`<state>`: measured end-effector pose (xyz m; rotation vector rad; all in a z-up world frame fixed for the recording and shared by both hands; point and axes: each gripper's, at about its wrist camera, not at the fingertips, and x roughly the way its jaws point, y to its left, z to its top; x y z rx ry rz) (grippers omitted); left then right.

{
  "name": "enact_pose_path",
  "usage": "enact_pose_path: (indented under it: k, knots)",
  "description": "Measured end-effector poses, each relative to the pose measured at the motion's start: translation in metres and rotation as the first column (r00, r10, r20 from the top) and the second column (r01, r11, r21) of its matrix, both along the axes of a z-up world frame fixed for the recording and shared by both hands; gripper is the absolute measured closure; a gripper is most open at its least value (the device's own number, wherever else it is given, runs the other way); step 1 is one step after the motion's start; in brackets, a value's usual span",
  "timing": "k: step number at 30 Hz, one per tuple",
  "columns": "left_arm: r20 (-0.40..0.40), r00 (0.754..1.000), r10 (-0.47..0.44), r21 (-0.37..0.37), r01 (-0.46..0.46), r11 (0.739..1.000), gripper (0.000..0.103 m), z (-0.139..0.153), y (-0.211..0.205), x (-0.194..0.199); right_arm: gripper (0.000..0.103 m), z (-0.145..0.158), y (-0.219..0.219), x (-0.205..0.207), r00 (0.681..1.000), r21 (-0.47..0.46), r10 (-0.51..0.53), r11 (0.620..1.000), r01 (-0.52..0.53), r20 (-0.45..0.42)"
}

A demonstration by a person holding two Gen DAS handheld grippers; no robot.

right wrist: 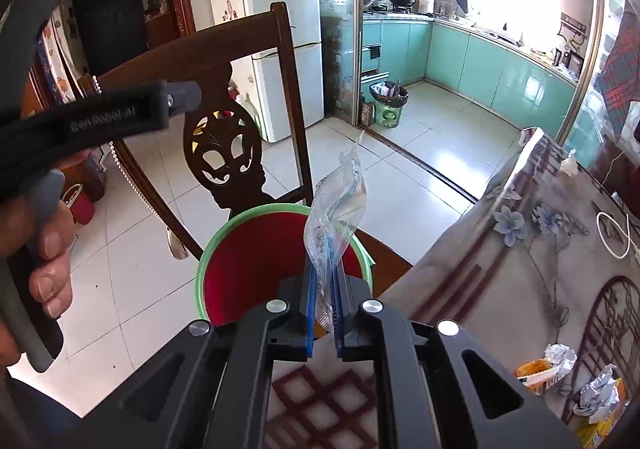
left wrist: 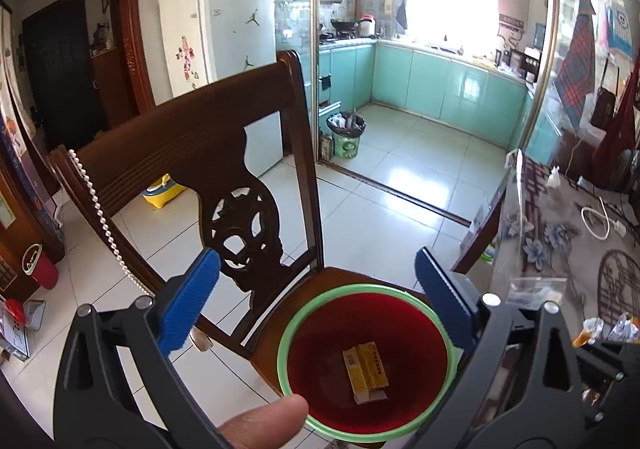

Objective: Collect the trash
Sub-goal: 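Open both grippers to drop the yellow box and plastic bag into the bucket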

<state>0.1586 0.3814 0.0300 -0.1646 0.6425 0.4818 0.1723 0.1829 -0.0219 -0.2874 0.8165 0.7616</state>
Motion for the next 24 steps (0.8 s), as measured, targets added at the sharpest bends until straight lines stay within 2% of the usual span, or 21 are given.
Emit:
enact_pose_path:
  k: [8,11,14,17,19,21,24]
  knots:
    - [0.083,0.989,0.123,-0.072,-0.117,0.991,0.005,0.02,0.031,-0.019,0.096,-0.03,0.045,0.003,0.998,-0.037,0.046,0.998,-0.048,-0.044]
    - [0.092,0.988,0.126,-0.078,-0.119,0.99,0.005,0.024,0.033,-0.019,0.095,-0.041,0.057,0.006,0.997,-0.059,0.05,0.997,-0.053,-0.058]
    - [0.097,0.988,0.12,-0.087,-0.111,0.99,0.005,0.023,0.03,-0.019,0.087,-0.049,0.066,0.01,0.997,-0.084,0.05,0.995,-0.055,-0.059]
    - [0.103,0.988,0.117,-0.088,-0.108,0.99,0.005,0.025,0.03,-0.02,0.084,-0.055,0.073,0.013,0.997,-0.097,0.053,0.993,-0.059,-0.062]
    - [0.108,0.986,0.123,-0.096,-0.113,0.989,0.005,0.026,0.033,-0.022,0.077,-0.055,0.073,0.014,0.997,-0.094,0.046,0.994,-0.052,-0.061]
    - [0.113,0.985,0.134,-0.1,-0.123,0.987,0.005,0.026,0.036,-0.024,0.051,-0.053,0.071,0.014,0.998,-0.075,0.042,0.996,-0.046,-0.055]
    - [0.115,0.983,0.144,-0.114,-0.131,0.985,0.005,0.026,0.04,-0.026,0.038,-0.048,0.068,0.01,0.998,-0.065,0.045,0.997,-0.047,-0.042]
